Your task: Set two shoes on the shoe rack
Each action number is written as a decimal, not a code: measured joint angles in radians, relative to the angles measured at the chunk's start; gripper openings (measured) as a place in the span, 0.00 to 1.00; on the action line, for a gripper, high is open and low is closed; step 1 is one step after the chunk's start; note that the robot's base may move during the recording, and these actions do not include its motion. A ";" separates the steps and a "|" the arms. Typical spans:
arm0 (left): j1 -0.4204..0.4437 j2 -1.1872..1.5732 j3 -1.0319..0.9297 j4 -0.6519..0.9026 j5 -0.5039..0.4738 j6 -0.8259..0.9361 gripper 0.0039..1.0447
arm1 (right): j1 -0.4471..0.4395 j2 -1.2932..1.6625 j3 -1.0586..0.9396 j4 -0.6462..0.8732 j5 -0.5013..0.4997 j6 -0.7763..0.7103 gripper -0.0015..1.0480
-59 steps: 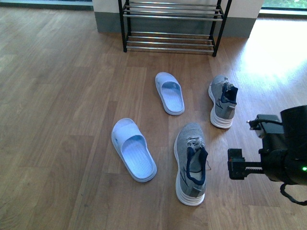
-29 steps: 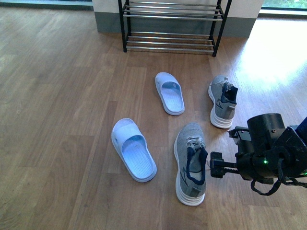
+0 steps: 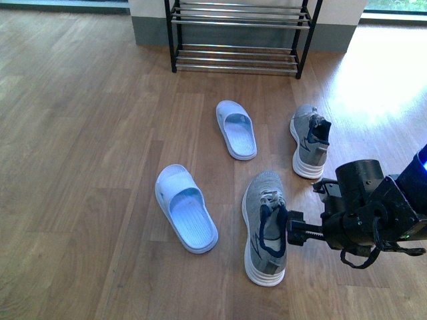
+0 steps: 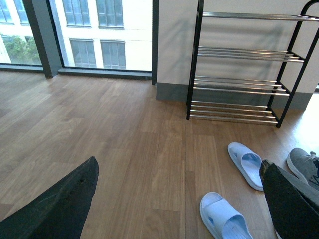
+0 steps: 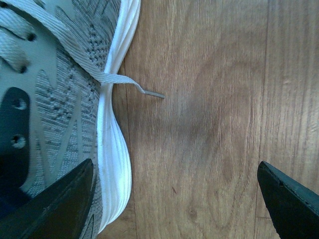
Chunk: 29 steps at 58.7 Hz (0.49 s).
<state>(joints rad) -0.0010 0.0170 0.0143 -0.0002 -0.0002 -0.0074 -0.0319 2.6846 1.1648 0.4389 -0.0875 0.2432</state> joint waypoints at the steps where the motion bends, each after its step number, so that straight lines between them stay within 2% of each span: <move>1: 0.000 0.000 0.000 0.000 0.000 0.000 0.91 | 0.000 -0.008 -0.008 0.004 -0.004 0.001 0.91; 14: 0.000 0.000 0.000 0.000 0.000 0.000 0.91 | 0.021 -0.159 -0.156 0.091 -0.090 0.035 0.91; 29: 0.000 0.000 0.000 0.000 0.000 0.000 0.91 | 0.069 -0.092 -0.128 0.071 -0.104 0.053 0.91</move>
<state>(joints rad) -0.0010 0.0170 0.0143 -0.0002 0.0002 -0.0074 0.0376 2.5927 1.0370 0.5102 -0.1913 0.2958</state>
